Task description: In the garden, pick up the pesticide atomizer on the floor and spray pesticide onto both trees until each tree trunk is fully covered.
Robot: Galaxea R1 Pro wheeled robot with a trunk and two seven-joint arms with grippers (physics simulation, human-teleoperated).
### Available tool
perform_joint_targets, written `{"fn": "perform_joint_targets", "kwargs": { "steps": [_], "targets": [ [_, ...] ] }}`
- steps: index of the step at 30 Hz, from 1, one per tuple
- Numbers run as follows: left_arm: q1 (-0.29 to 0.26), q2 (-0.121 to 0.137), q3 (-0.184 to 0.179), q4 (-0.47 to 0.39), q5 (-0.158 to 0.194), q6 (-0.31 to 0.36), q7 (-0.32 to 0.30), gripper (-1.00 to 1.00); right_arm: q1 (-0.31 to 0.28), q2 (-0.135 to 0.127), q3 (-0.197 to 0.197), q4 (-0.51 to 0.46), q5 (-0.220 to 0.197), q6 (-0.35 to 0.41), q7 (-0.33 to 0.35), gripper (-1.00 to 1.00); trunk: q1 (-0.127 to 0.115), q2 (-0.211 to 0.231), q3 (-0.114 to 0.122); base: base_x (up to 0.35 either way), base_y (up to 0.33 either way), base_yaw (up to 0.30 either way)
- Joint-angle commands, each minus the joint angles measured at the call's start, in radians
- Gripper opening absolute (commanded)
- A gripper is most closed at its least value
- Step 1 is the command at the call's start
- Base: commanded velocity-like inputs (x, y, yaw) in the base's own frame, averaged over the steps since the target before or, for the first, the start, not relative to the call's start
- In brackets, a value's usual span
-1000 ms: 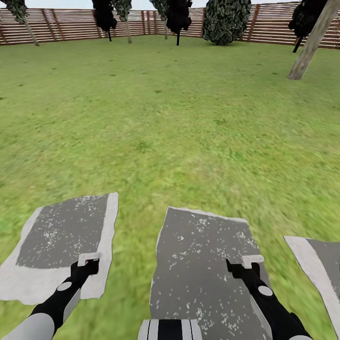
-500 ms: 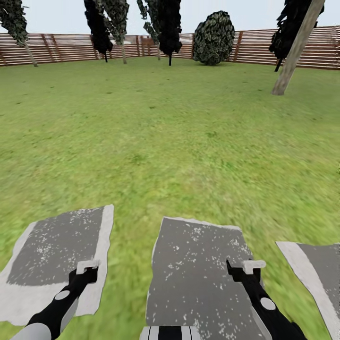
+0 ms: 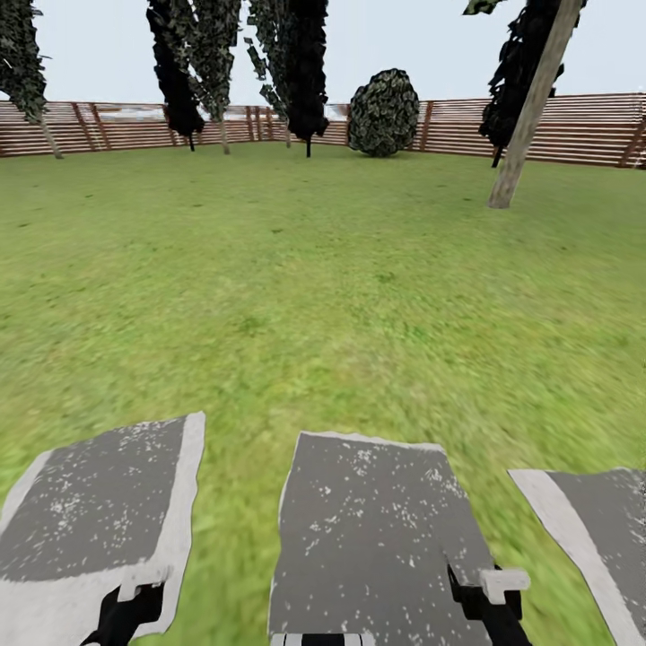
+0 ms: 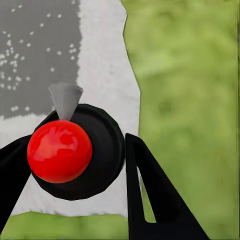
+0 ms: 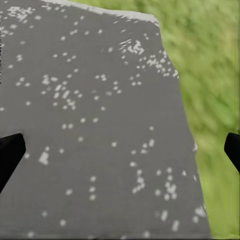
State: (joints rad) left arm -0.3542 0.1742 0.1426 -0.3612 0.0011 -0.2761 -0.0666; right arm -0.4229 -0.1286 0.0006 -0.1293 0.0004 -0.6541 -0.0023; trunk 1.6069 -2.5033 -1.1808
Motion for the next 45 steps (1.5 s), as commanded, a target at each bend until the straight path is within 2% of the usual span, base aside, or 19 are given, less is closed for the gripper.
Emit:
{"fn": "perform_joint_targets", "kwargs": {
  "steps": [1, 15, 22, 45],
  "targets": [
    [0.001, -0.001, 0.006, 0.002, 0.0, -0.006, -0.007, -1.0, -0.001, 0.001, 0.0, 0.005, 0.0, -0.005, 0.0, 1.0, -0.001, 0.0, 0.005, 0.0, 0.0, -0.109],
    [0.007, -0.001, 0.006, 0.008, -0.001, -0.017, -0.005, -1.0, 0.0, 0.013, 0.001, 0.019, 0.0, -0.013, 0.004, 1.0, -0.007, 0.003, 0.064, 0.0, 0.0, -0.026],
    [0.015, -0.001, 0.007, 0.015, 0.0, -0.017, -0.005, -1.0, 0.0, 0.018, 0.001, 0.019, -0.001, -0.012, 0.004, 1.0, -0.034, 0.052, 0.086, 0.0, 0.0, -0.11],
    [0.018, -0.004, 0.006, 0.017, -0.003, -0.018, -0.005, -1.0, 0.0, 0.017, -0.001, 0.019, -0.002, -0.012, -0.001, 1.0, -0.122, 0.213, 0.158, 0.0, 0.0, -0.295]
  ]
}}
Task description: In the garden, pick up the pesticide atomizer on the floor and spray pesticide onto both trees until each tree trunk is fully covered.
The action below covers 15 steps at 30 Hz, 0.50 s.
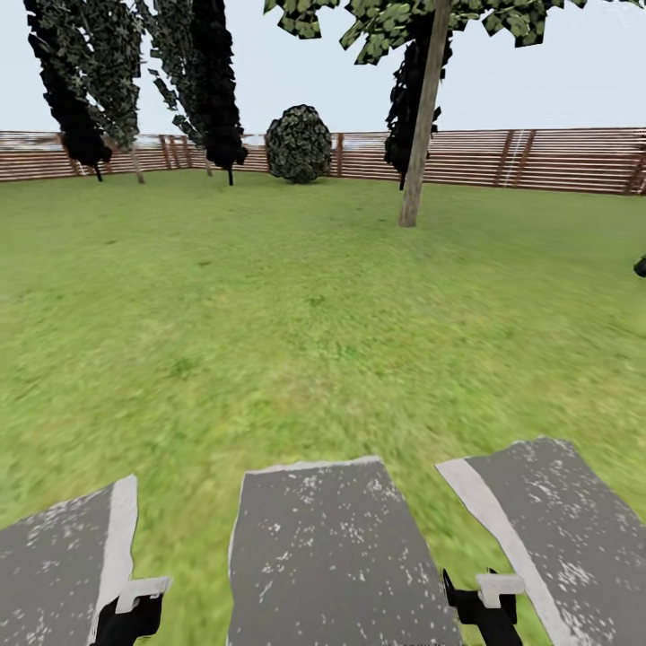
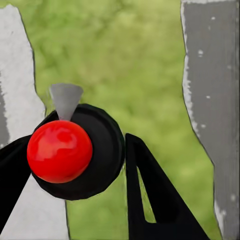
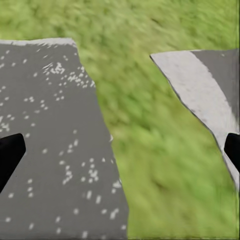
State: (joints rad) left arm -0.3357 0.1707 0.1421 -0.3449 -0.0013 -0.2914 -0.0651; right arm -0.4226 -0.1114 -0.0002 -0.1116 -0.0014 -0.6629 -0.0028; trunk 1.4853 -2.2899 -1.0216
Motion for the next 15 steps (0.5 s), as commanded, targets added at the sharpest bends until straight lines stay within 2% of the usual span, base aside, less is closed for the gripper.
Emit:
{"fn": "perform_joint_targets", "kwargs": {
  "steps": [1, 15],
  "targets": [
    [0.0, 0.0, 0.007, 0.001, 0.0, -0.003, -0.006, -1.0, -0.001, 0.0, 0.0, 0.001, 0.0, -0.003, 0.0, 1.0, -0.004, 0.007, 0.003, 0.0, 0.0, -0.3],
    [0.001, 0.001, 0.007, 0.007, 0.0, -0.003, -0.005, -1.0, -0.001, -0.001, 0.0, 0.001, 0.0, -0.003, 0.0, 1.0, -0.058, 0.105, 0.054, 0.0, 0.0, -0.3]
  ]
}}
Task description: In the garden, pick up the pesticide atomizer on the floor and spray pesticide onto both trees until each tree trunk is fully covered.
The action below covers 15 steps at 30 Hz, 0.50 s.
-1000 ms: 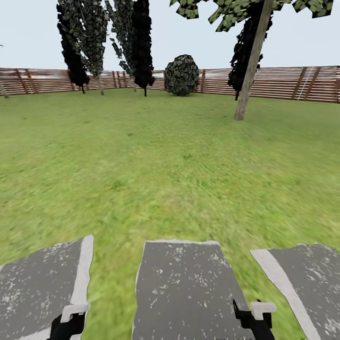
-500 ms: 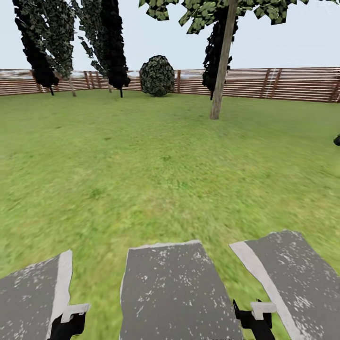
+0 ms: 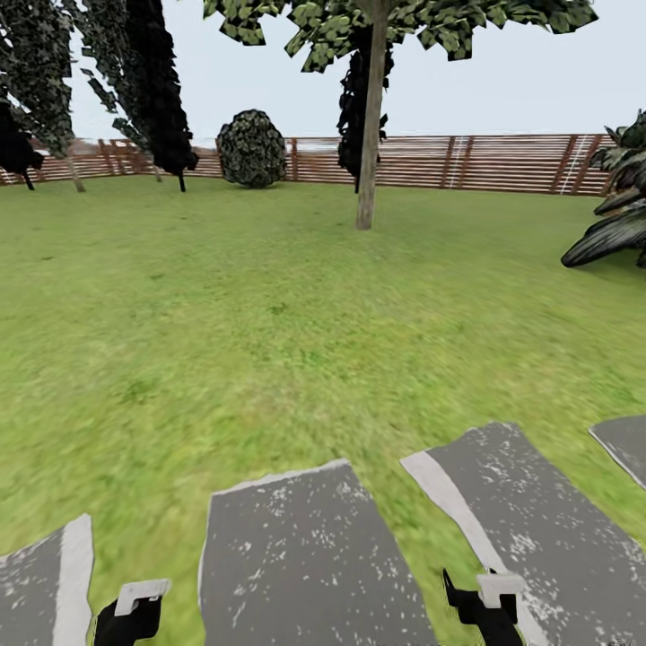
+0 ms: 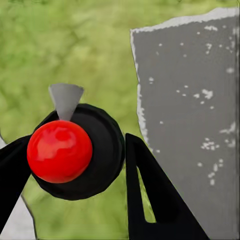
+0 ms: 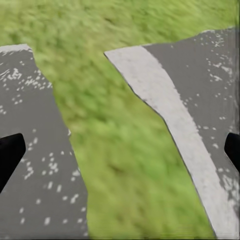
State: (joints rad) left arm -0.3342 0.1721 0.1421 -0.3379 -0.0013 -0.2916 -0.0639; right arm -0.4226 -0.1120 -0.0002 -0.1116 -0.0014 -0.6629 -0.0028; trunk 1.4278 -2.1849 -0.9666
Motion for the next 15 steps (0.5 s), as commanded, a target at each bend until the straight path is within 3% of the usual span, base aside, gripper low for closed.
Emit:
{"fn": "perform_joint_targets", "kwargs": {
  "steps": [1, 11, 15],
  "targets": [
    [0.0, -0.001, 0.007, 0.0, 0.0, -0.003, -0.007, -1.0, -0.001, 0.0, 0.0, 0.001, 0.0, -0.003, 0.0, 1.0, 0.0, 0.0, 0.0, 0.0, 0.0, -0.3],
    [0.0, -0.005, 0.007, -0.001, 0.0, -0.003, -0.008, -1.0, -0.001, 0.0, 0.0, 0.001, 0.0, -0.003, 0.0, 1.0, 0.0, 0.0, 0.006, 0.001, 0.0, -0.3],
    [0.0, -0.006, 0.007, -0.001, 0.002, -0.003, -0.007, -1.0, -0.001, 0.001, 0.0, 0.001, 0.0, -0.003, -0.001, 1.0, 0.0, 0.0, 0.007, 0.21, 0.0, -0.172]
  ]
}}
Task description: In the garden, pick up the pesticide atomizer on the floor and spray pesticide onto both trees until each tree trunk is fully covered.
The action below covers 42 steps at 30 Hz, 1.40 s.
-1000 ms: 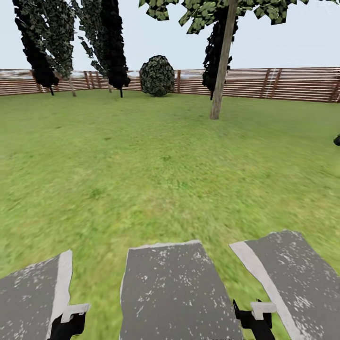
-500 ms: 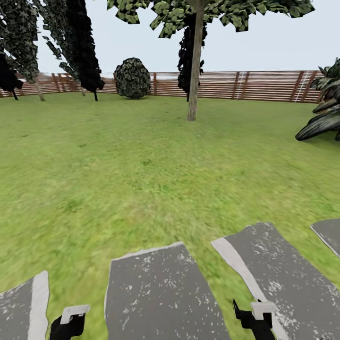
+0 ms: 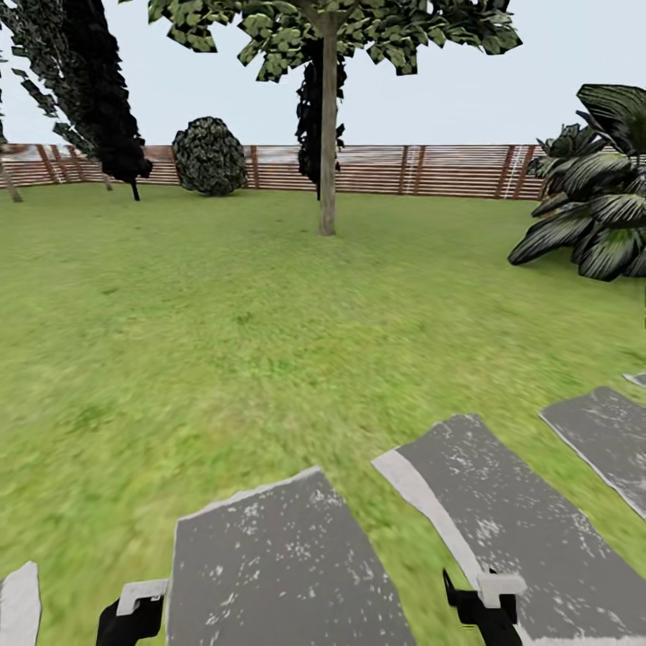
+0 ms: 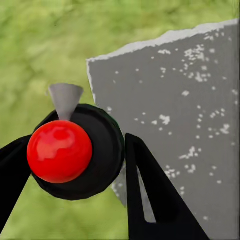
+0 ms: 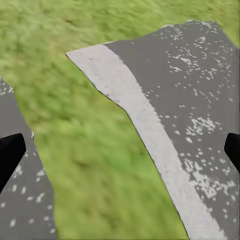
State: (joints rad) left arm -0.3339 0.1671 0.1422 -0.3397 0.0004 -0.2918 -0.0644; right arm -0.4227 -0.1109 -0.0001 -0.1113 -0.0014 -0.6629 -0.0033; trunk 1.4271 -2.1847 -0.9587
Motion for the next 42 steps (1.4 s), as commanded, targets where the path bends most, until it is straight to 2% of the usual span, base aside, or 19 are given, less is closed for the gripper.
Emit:
{"fn": "perform_joint_targets", "kwargs": {
  "steps": [1, 28, 42],
  "targets": [
    [-0.001, -0.001, 0.007, 0.001, -0.001, -0.003, -0.007, -1.0, -0.001, 0.0, 0.0, 0.001, 0.0, -0.003, 0.0, 1.0, 0.0, 0.0, -0.001, 0.315, 0.0, -0.035],
    [-0.001, -0.003, 0.007, 0.002, -0.002, -0.003, -0.006, -1.0, -0.001, 0.0, 0.001, 0.0, 0.001, -0.003, -0.001, 1.0, 0.0, 0.0, -0.001, 0.338, 0.0, -0.001],
    [-0.001, -0.003, 0.007, 0.002, -0.002, -0.003, -0.006, -1.0, -0.001, 0.0, 0.001, 0.001, 0.001, -0.003, -0.001, 1.0, 0.0, 0.0, -0.001, 0.339, 0.0, 0.084]
  ]
}}
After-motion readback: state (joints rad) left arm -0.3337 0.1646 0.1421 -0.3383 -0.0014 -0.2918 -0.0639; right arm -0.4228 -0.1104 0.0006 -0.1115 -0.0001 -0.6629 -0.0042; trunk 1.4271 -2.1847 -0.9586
